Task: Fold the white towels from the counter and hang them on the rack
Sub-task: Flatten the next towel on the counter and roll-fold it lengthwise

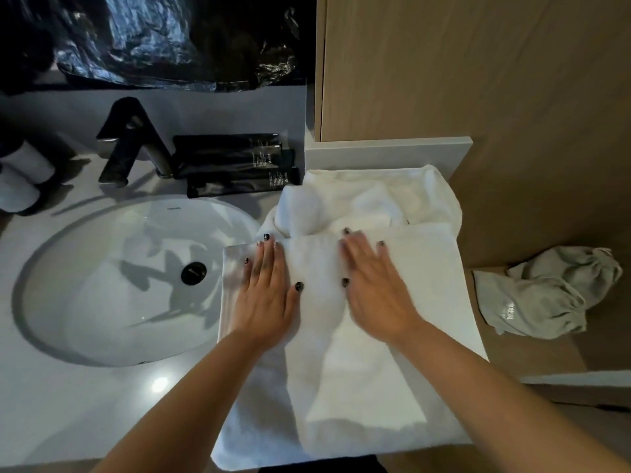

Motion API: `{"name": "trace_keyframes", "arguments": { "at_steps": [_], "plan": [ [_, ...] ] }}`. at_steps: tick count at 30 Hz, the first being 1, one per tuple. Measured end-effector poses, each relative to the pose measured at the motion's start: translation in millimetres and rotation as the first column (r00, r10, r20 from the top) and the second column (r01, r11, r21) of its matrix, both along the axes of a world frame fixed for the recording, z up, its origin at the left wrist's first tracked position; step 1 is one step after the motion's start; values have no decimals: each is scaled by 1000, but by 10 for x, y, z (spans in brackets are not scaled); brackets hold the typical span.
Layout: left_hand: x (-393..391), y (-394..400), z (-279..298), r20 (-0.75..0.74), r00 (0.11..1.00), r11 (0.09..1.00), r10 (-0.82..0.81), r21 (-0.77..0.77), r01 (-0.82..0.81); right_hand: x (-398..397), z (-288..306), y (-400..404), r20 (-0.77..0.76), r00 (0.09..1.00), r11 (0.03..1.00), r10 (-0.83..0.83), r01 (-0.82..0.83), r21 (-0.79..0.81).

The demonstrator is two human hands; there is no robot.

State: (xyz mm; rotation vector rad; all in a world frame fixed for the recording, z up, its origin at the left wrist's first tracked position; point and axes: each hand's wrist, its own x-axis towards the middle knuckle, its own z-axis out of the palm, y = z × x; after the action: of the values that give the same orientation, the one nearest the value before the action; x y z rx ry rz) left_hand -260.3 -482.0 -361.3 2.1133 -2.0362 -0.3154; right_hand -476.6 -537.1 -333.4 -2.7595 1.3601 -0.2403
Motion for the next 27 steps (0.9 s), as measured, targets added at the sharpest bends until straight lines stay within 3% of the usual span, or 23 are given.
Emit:
{"name": "trace_keyframes", "arguments": {
  "at_steps": [2, 7, 11, 14, 17, 20, 27],
  "plan": [
    [80, -10, -45, -8, 999, 997, 40, 64, -39, 102, -58, -37, -29, 999, 999, 34, -34, 14],
    [310, 2, -31, -78, 978, 962, 192, 210, -172, -290, -112, -220, -39, 997, 997, -68, 70, 45],
    [39, 229, 132, -18, 993, 992, 118, -45, -119, -297, 22, -22, 94, 979, 982, -183, 178, 59],
    [-482, 626, 113, -141, 987, 983, -78, -173, 53, -117, 8, 514, 169, 984, 998, -62, 61, 11],
    [-692, 891, -61, -92, 991, 989, -94, -122, 83, -132, -187, 992, 35, 999, 998, 37, -39, 56],
    [-636, 911, -114, 20, 999, 998, -41, -50, 42, -387, -263, 981, -70, 995, 989, -65, 74, 129],
    [-401, 1014, -135, 88, 994, 998, -60, -18, 62, -1115, -221, 772, -203, 964, 954, -171, 214, 211]
  ]
}}
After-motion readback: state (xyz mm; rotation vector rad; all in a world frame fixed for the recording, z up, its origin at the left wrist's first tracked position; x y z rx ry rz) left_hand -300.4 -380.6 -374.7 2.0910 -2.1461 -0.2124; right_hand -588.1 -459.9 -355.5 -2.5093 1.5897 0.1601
